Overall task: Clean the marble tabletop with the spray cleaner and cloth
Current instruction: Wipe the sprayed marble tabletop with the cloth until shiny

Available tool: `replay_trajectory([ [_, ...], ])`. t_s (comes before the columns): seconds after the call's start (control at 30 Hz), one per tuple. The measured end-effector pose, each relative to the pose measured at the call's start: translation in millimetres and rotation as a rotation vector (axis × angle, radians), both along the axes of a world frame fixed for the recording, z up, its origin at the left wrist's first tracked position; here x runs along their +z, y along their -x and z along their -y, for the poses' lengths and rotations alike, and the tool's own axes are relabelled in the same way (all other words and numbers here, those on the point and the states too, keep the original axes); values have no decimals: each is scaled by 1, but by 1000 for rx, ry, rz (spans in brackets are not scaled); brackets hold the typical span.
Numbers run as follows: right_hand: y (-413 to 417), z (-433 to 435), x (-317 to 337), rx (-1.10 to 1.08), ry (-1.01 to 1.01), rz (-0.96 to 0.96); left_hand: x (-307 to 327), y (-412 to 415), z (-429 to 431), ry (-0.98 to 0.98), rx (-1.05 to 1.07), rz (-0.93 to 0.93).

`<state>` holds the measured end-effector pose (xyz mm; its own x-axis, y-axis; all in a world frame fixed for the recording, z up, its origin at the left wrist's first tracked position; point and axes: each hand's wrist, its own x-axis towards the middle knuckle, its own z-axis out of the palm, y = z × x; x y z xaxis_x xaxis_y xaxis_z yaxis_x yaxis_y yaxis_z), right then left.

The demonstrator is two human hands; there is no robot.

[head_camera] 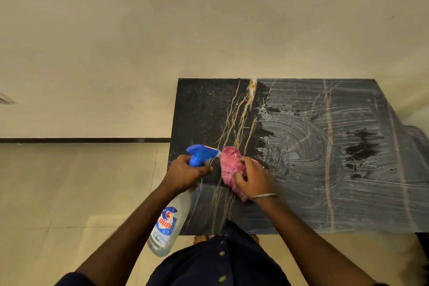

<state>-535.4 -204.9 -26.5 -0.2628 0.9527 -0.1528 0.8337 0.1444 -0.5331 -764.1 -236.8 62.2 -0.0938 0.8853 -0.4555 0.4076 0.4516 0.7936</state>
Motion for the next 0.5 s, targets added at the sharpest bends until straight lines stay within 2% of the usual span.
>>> replay_trajectory([
  [0.1,20,8,-3,59,-15,296,1,-2,-4,-18,-11,-29],
  [0.17,27,11,-6,51,-14,421,1,-2,-4,-14,-7,-32],
  [0.33,36,4,-4,49,-44,453,0,-1,-6,-15,-16,-33],
  [0.4,33,-8,2,44,-30,369,-1,-2,-7,-9,-13,-36],
  [0.43,29,-14,7,-23,-2,240,0,-2,-7,-5,-10,-32],
  [0.5,19,-26,25,-271,172,-166,2,-3,-9,-2,-17,-17],
])
